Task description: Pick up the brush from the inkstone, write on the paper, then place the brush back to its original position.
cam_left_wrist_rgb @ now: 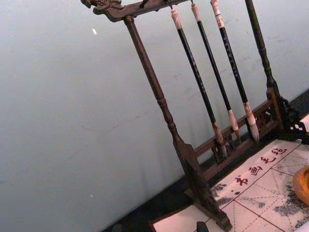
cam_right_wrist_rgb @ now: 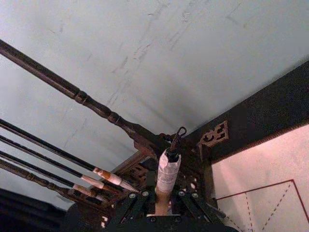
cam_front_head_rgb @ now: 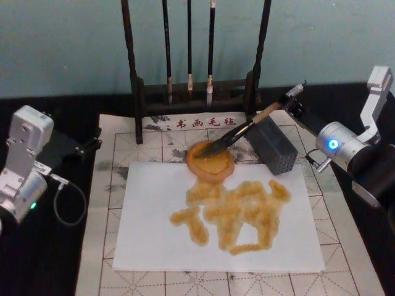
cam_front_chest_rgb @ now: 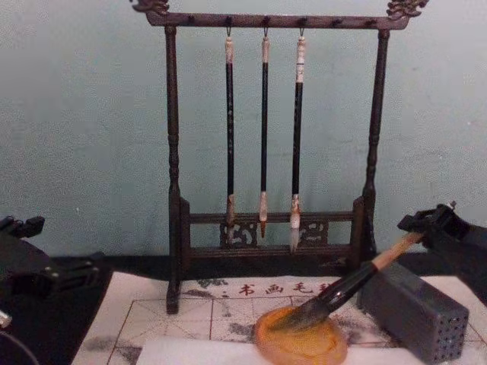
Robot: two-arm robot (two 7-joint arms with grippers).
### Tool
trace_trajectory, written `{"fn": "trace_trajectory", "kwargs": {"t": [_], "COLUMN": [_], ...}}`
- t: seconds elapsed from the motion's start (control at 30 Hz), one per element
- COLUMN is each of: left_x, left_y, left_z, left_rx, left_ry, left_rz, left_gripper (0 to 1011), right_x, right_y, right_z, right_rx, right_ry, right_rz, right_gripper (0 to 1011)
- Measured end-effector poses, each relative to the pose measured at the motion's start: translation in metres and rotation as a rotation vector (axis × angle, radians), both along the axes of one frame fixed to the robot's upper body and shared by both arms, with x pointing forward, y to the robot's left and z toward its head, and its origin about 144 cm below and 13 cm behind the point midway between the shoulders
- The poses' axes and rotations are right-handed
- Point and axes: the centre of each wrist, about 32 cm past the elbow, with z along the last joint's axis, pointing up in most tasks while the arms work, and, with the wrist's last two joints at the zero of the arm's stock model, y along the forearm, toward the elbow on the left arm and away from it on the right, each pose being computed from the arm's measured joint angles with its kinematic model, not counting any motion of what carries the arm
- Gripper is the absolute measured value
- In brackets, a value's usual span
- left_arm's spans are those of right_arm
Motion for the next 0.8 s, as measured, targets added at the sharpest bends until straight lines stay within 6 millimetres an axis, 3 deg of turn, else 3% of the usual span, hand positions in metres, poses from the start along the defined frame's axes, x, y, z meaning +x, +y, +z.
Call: {"fn": "trace_trajectory", "kwargs": {"t": [0.8], "left_x": [0.0], "left_y": [0.0], "left_z": [0.0], "left_rx": [0.0], "left_ry": [0.0], "left_rz": [0.0], "left_gripper": [1001], "right_x": [-0.003], "right_y": [-0.001], "right_z": [0.017], "right_rx": [0.0], "right_ry": [-0.097], "right_rz": [0.009], "right_gripper": [187]}}
